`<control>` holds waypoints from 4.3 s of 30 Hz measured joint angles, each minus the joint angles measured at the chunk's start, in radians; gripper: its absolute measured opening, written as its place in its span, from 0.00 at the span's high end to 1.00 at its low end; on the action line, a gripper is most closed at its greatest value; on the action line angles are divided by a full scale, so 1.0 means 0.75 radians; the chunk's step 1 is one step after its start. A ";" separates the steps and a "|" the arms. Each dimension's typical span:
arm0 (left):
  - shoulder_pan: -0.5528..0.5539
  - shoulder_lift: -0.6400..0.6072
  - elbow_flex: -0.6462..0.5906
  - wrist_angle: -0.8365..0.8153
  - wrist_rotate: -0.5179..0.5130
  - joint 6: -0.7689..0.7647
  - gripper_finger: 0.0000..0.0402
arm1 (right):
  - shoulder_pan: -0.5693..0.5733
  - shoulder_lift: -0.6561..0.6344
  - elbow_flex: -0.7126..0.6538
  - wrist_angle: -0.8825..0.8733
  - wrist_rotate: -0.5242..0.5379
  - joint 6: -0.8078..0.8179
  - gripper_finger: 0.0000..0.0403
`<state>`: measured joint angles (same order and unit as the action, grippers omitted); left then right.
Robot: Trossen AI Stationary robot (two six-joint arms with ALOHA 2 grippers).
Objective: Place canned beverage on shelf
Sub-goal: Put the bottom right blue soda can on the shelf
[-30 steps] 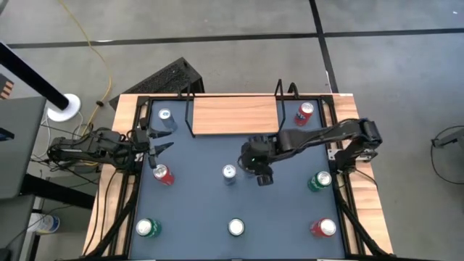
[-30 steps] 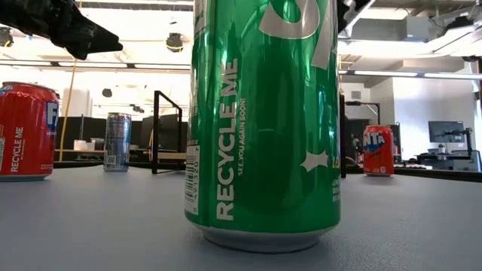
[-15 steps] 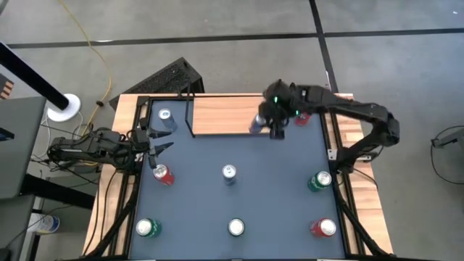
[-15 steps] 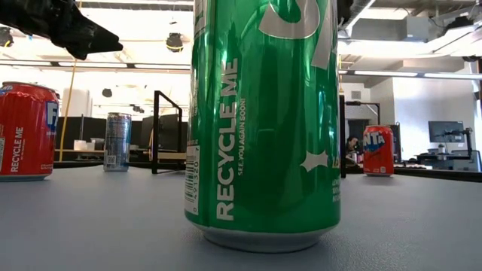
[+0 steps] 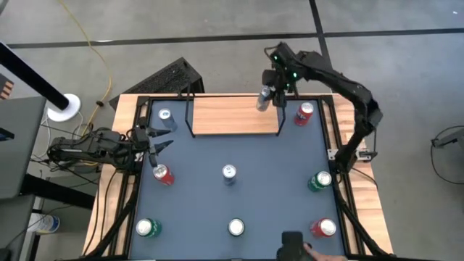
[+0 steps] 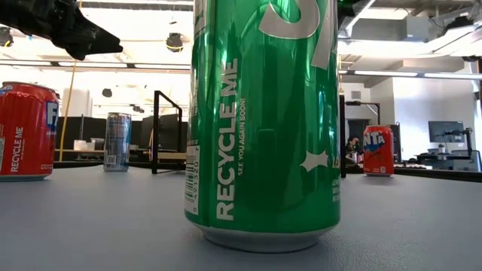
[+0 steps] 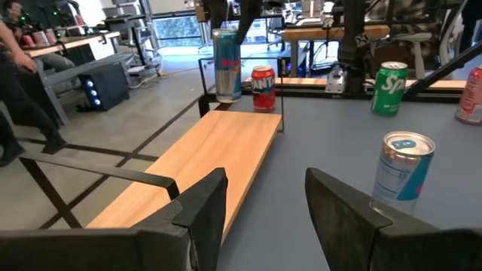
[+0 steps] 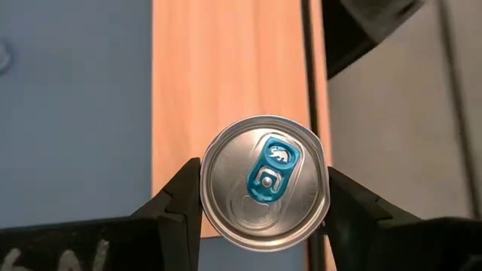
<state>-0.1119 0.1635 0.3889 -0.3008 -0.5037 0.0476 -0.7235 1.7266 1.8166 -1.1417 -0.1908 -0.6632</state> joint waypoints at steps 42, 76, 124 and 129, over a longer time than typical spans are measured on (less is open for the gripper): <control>0.000 0.000 0.000 -0.003 -0.011 -0.014 0.57 | -0.211 0.301 0.101 0.048 -0.096 -0.128 0.53; 0.000 0.000 0.000 -0.003 -0.011 -0.014 0.57 | -0.191 0.301 0.101 0.077 -0.078 -0.070 0.41; 0.000 0.000 0.001 -0.003 -0.011 -0.014 0.57 | -0.188 0.301 0.101 0.036 -0.048 -0.023 0.40; 0.000 0.000 0.000 -0.003 -0.011 -0.014 0.57 | -0.188 0.301 0.101 0.036 -0.047 -0.023 0.40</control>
<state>-0.1117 0.1635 0.3891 -0.3030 -0.5121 0.0372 -0.8646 1.9522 1.8923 -1.1149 -0.2264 -0.6804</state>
